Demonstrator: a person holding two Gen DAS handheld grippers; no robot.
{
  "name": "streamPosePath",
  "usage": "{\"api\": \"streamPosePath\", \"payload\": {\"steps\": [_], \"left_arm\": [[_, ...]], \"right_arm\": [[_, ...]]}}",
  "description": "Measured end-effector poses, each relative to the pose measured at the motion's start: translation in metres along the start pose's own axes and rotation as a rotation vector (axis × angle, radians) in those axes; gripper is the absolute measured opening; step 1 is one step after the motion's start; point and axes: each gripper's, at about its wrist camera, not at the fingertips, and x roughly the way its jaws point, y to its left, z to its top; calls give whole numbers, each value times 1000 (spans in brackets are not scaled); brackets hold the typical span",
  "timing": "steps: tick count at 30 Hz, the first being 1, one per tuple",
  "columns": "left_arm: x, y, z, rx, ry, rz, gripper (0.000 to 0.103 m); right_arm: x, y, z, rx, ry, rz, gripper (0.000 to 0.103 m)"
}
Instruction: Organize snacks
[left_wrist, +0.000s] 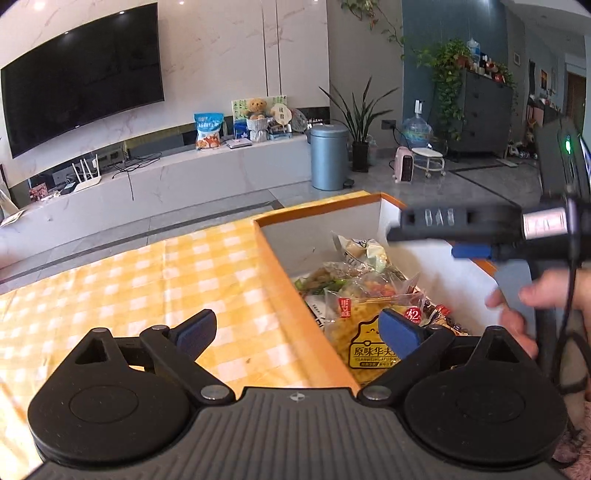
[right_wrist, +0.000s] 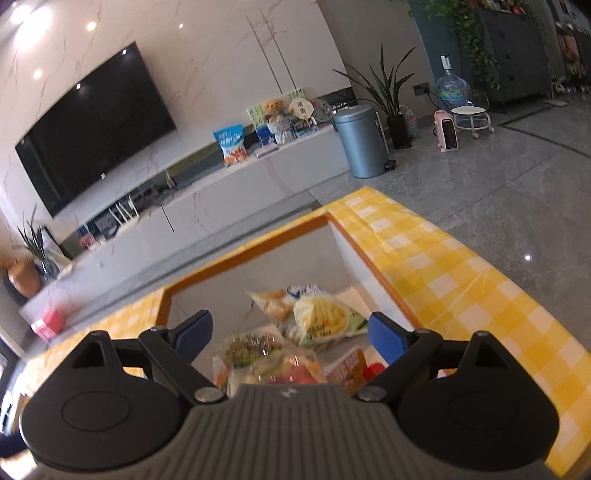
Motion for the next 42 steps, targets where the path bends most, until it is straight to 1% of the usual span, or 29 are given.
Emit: {"api": "streamPosePath", "payload": {"steps": [1,2,3,4,6,9,11,12,14,16,19,22,24,25,27,29,31,33,36,37,38,40,42], "left_arm": [[-3,4,-1,-7,-8,-5,103],[-5,8,-3,-17,-19,-12,103],[-6,11,-5,-26,-30,-20,103],[-6,14,-6,-35,-37,-26,103],[-3,19,-8,-51,-35,-32,103],[3,23,-11,-63,-36,-35,103],[6,27,-15,-73,-43,-29,103],[8,29,-17,-86,-40,-23,103],[13,35,-21,-120,-25,-21,103],[18,40,-23,-153,-7,-26,103],[23,50,-27,-179,12,-43,103],[24,58,-33,-194,13,-49,103],[24,62,-37,-208,14,-56,103],[25,64,-39,-214,13,-63,103],[28,67,-41,-228,20,-65,103],[29,69,-41,-238,30,-56,103],[28,69,-40,-237,31,-33,103],[26,71,-40,-234,33,-12,103],[24,78,-41,-263,36,-10,103],[24,81,-40,-277,37,-12,103],[23,84,-40,-288,34,-14,103],[21,88,-41,-296,18,-17,103],[20,88,-40,-279,-6,-29,103]], "right_arm": [[-2,3,-4,-18,22,-6,82],[-6,6,-7,-40,51,-8,65],[-10,8,-11,-65,78,-8,51],[-14,11,-16,-82,98,-8,45],[-19,13,-26,-97,130,-14,29],[-14,17,-35,-124,181,-27,23],[-7,19,-35,-137,202,-59,20],[-5,21,-33,-139,199,-65,21],[-2,24,-24,-133,187,-63,20],[7,33,-17,-153,197,-76,21],[30,45,-15,-195,271,-105,21],[45,59,-28,-308,346,-125,20],[45,59,-38,-343,390,-96,17],[47,57,-41,-339,438,-67,14],[48,51,-45,-336,468,-60,13],[45,52,-49,-382,497,-44,13],[42,52,-49,-407,499,-26,13],[38,50,-50,-402,500,-21,13],[34,57,-54,-453,482,-42,13],[35,60,-54,-453,476,-49,13],[34,61,-49,-440,455,-49,13],[30,64,-35,-411,382,-45,13],[33,71,-22,-412,313,-67,13]]}}
